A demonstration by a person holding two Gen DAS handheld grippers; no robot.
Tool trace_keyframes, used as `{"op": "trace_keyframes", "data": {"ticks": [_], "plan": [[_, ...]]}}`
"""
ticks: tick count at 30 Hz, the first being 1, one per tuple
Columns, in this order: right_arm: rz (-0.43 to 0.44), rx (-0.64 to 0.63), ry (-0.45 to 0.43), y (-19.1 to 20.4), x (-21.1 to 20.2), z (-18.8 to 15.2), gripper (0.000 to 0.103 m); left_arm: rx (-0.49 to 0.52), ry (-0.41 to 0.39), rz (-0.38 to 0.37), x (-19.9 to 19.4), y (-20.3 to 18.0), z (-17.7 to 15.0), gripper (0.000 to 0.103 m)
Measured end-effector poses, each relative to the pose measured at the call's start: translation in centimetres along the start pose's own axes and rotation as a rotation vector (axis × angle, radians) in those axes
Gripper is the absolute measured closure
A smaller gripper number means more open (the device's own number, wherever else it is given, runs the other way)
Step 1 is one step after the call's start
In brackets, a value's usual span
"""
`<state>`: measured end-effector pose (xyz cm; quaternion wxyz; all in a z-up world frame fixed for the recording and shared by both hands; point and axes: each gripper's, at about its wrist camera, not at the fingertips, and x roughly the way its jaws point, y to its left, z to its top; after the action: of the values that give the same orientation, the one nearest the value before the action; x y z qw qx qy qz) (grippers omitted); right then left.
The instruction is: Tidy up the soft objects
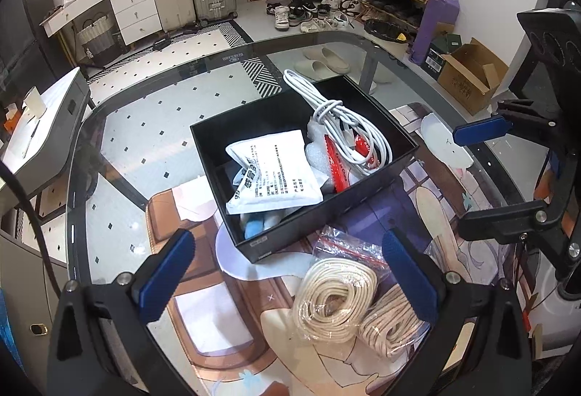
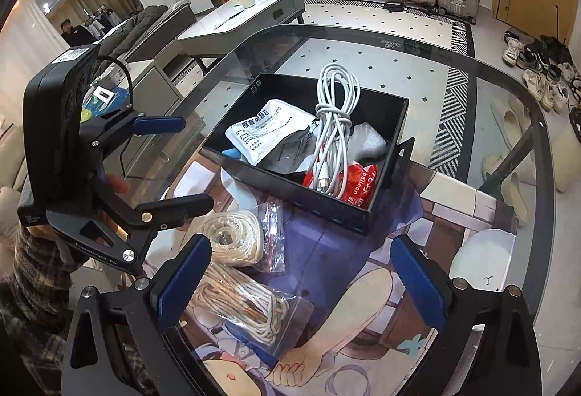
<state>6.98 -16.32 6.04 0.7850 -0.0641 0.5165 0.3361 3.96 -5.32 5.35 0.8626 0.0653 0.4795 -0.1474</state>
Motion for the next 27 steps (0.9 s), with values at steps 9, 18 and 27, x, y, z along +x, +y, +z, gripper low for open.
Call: {"op": "trace_keyframes", "data": {"ticks": [9,18,27], "plan": [[0.021,-0.058,0.036,1.1,1.2,-1.4,0.002,0.014,0.04,-0.01,0.6,-0.6,-1.8,0.0],[0.042,-0.139,0.079,2.2,2.8,-3.2,0.002,0.039,0.067,-0.036,1.4,-1.2,-3.1,0.0],[0.056,-0.195,0.145,3.4,5.4,-4.8,0.002,0.038,0.107,-0.055,2.8,-1.2,-4.2,0.0]]}}
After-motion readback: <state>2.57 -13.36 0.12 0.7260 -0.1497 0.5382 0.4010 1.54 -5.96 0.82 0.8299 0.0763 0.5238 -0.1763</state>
